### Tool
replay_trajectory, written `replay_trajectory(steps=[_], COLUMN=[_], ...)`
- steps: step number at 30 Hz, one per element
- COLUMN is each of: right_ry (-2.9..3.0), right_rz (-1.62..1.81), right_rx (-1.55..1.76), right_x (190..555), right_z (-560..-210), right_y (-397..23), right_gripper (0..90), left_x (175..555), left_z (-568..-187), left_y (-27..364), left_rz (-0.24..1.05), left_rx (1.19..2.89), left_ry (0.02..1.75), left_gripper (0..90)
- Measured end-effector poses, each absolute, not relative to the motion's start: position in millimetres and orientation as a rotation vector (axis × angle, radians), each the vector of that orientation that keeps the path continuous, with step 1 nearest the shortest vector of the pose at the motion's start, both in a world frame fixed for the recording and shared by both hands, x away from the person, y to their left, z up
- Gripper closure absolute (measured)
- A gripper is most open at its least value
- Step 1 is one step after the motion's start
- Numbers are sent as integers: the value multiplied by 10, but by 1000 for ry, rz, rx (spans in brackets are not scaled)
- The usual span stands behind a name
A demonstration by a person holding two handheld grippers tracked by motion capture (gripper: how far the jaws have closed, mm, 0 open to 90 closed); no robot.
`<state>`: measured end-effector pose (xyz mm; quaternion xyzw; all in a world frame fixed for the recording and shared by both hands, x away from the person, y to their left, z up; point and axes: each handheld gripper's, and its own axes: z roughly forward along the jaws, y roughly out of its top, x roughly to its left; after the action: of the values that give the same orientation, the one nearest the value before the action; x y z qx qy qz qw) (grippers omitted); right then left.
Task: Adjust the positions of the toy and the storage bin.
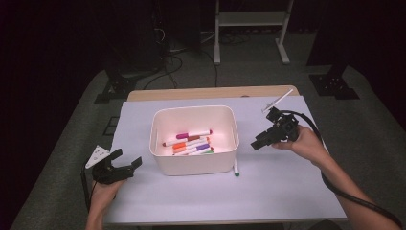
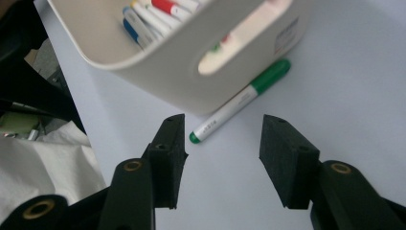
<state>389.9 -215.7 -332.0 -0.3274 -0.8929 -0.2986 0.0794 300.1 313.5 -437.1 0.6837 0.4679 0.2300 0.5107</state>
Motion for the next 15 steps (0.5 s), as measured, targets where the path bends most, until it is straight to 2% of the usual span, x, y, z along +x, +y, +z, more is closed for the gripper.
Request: replay_trajectory(steps=[7,15], right_ry=[-2604,-2604], right_rz=[-893,-916], right_rx=[-1010,-1030], right_x=[3854,3766], right_z=[-3810,-4112], right_y=[-2088,-1955], right_gripper=[463,415], left_x=[2998,2995], left_z=[-4374,-4376], left_y=[3145,3161], left_rz=[555,556], left_rx=[1645,1643], left_ry=[1126,1129], left_gripper=[25,25])
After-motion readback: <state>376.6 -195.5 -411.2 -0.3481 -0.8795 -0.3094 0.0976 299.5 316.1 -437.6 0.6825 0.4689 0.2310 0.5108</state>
